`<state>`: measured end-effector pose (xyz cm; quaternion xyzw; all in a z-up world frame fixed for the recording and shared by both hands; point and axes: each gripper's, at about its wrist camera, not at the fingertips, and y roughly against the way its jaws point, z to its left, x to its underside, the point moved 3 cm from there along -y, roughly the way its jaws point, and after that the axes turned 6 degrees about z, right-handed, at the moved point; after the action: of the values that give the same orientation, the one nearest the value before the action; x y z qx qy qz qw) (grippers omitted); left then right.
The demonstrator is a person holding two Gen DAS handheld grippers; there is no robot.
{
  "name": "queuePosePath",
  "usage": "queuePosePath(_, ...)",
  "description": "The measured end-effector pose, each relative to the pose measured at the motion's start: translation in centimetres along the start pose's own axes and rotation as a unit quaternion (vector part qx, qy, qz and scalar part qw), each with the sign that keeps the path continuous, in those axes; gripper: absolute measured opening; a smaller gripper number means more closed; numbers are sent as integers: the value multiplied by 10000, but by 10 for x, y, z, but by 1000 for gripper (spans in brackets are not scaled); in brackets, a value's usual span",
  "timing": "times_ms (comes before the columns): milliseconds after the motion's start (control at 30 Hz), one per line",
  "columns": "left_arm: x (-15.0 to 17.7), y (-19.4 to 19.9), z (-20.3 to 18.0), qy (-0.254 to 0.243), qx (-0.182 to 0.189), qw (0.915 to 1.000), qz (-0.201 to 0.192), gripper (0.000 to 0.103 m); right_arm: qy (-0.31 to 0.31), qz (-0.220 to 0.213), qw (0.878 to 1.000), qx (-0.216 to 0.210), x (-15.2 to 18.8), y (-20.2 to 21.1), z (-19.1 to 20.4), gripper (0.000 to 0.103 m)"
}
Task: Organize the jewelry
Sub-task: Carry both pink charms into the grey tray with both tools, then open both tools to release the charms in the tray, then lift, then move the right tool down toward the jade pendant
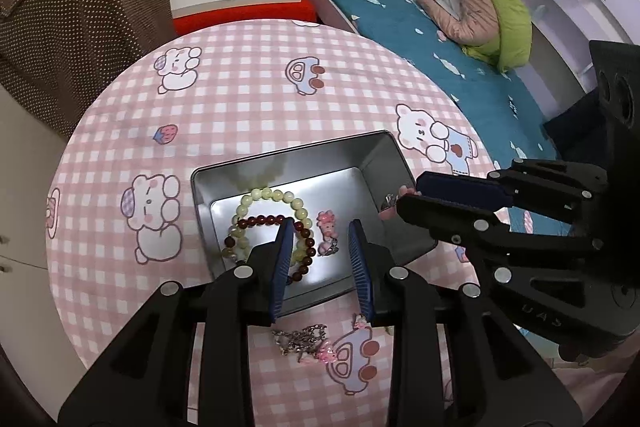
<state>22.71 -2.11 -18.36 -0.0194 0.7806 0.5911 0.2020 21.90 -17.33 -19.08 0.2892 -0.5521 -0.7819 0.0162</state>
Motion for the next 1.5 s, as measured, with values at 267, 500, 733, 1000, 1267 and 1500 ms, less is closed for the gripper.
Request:
queuePosePath(267,4,5,2,46,-70,10000,-39,37,54,58,10000,57,2,1,3,23)
queuePosePath(500,9,13,1,43,-122,9998,-126,41,-79,53,9998,171,8,8,0,30)
queuePosePath(733,17,25,-1,66,-171,9995,-256,43,-163,-69,9994,282,19,20,4,30)
queuePosePath(1000,36,41,-6,88,-240,9989,-394,53,-306,-233,9983,444,37,34,10,49)
queuePosePath(1267,60,44,-8,116,-295,9990,-301,62,-593,-170,9961,639,62,36,10,71)
queuePosePath(1500,78,31,-1,214,-304,9993,-26,71,-710,171,9951,669,88,17,7,80)
